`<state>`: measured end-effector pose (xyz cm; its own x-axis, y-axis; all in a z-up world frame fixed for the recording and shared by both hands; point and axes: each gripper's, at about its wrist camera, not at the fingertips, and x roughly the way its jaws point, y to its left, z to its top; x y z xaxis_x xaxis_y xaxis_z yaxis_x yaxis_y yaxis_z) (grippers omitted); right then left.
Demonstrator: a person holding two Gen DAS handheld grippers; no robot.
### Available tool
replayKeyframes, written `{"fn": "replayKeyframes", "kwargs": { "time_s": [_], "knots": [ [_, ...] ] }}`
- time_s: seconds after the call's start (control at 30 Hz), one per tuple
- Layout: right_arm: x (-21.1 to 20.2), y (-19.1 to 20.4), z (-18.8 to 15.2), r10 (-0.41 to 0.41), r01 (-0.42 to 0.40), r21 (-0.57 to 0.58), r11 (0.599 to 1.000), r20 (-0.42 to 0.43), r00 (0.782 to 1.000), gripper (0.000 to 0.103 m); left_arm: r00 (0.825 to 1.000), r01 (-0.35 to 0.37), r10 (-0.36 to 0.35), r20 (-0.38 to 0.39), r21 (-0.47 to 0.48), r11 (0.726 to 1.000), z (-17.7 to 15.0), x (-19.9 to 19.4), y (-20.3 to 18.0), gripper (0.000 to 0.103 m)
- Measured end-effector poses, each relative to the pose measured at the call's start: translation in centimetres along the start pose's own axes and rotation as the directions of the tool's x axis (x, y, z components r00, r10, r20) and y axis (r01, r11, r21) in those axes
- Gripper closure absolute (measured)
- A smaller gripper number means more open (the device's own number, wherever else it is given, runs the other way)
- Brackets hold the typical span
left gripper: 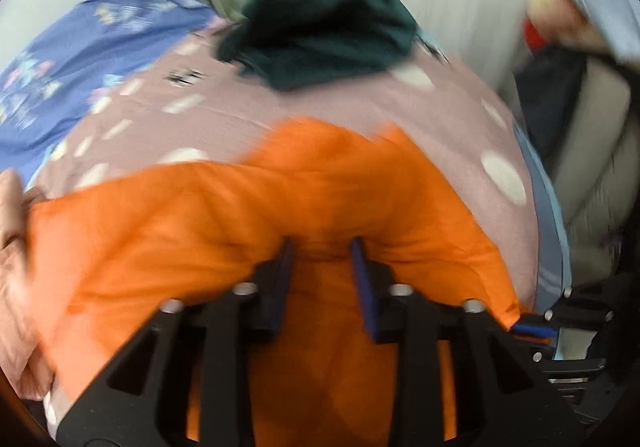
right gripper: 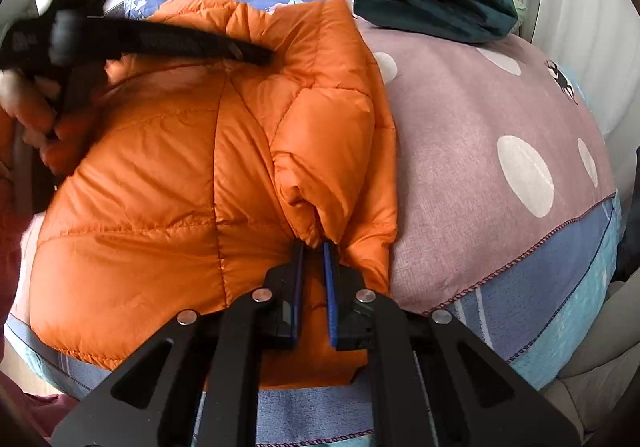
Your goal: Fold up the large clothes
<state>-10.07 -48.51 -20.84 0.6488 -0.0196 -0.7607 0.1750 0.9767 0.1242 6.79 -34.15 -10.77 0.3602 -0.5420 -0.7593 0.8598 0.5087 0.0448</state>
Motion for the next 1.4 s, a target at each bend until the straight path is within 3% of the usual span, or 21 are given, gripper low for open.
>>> {"fn": "replayKeyframes", "kwargs": {
  "time_s": [0.03, 0.07, 0.13, 0.23, 0.3, 0.4, 0.5, 0.6, 0.83, 0.97, 1.0, 1.07, 1.2, 1.3, 1.4],
  "knots": [
    [0.0, -0.1, 0.0, 0.004, -0.004, 0.002, 1.0, -0.002, 1.0, 0.094, 1.0, -0.022, 0.022, 0.014, -0.027, 0.999, 0.1, -0.7, 1.2, 0.098],
    [0.1, -0.3, 0.2, 0.01, -0.01, 0.005, 1.0, -0.005, 1.0, 0.094, 0.998, -0.053, 0.054, 0.028, -0.06, 0.997, 0.0, -1.4, 2.6, 0.101],
    [0.2, -0.5, 0.2, 0.023, -0.023, 0.014, 1.0, -0.008, 1.0, 0.094, 0.995, -0.085, 0.092, 0.044, -0.146, 0.986, -0.3, -2.7, 6.2, 0.101],
    [0.5, -0.6, 0.2, 0.033, -0.032, 0.024, 0.999, -0.007, 0.999, 0.095, 0.998, -0.056, 0.058, 0.004, -0.215, 0.975, -1.4, -1.5, 8.9, 0.101],
    [0.6, -0.6, 0.1, 0.034, -0.034, 0.028, 0.999, 0.002, 0.999, 0.095, 0.997, -0.049, 0.037, -0.066, -0.182, 0.982, -2.6, 1.6, 9.0, 0.101],
    [0.7, -0.6, 0.3, 0.029, -0.029, 0.033, 0.999, -0.002, 1.0, 0.095, 0.997, -0.016, 0.001, -0.075, -0.198, 0.98, -3.8, 4.0, 9.1, 0.101],
    [0.7, -0.3, 0.4, 0.017, -0.017, 0.013, 1.0, -0.009, 1.0, 0.095, 0.997, -0.018, 0.003, -0.082, -0.192, 0.981, -3.9, 3.8, 9.1, 0.101],
    [0.6, -0.2, 0.4, 0.015, -0.015, 0.007, 1.0, -0.014, 1.0, 0.095, 0.995, -0.075, 0.063, -0.084, -0.148, 0.986, -3.4, 2.6, 8.4, 0.101],
    [0.7, 0.0, 0.3, 0.003, -0.003, 0.002, 1.0, -0.012, 1.0, 0.094, 0.992, -0.061, 0.09, 0.086, -0.286, 0.956, -3.9, -4.3, 12.0, 0.101],
    [0.6, 0.0, 0.4, 0.011, -0.011, 0.008, 1.0, 0.007, 1.0, 0.094, 0.995, -0.095, 0.09, -0.031, -0.27, 0.958, -6.8, 0.3, 13.3, 0.101],
    [0.6, 0.1, 0.4, 0.002, -0.002, 0.007, 1.0, 0.007, 1.0, 0.094, 0.993, -0.114, 0.111, -0.026, -0.253, 0.961, -7.5, 1.5, 12.8, 0.101],
    [0.7, 0.2, 0.3, -0.013, 0.013, -0.003, 1.0, 0.003, 1.0, 0.094, 0.991, -0.132, 0.127, -0.035, -0.269, 0.954, -7.4, 1.8, 12.5, 0.101],
    [0.7, 0.2, 0.2, -0.008, 0.008, -0.015, 1.0, -0.003, 1.0, 0.092, 0.981, -0.191, 0.182, -0.064, -0.214, 0.958, -5.3, -0.2, 11.7, 0.101],
    [0.7, -0.1, 0.2, -0.001, 0.001, -0.004, 1.0, -0.002, 1.0, 0.092, 0.994, -0.073, 0.09, 0.066, -0.226, 0.971, -2.8, -3.7, 10.4, 0.101],
    [0.8, 0.2, 0.2, -0.015, 0.015, -0.021, 1.0, -0.002, 1.0, 0.092, 0.991, 0.018, -0.002, 0.136, -0.118, 0.993, 0.2, -4.7, 6.5, 0.096]
  ]
}}
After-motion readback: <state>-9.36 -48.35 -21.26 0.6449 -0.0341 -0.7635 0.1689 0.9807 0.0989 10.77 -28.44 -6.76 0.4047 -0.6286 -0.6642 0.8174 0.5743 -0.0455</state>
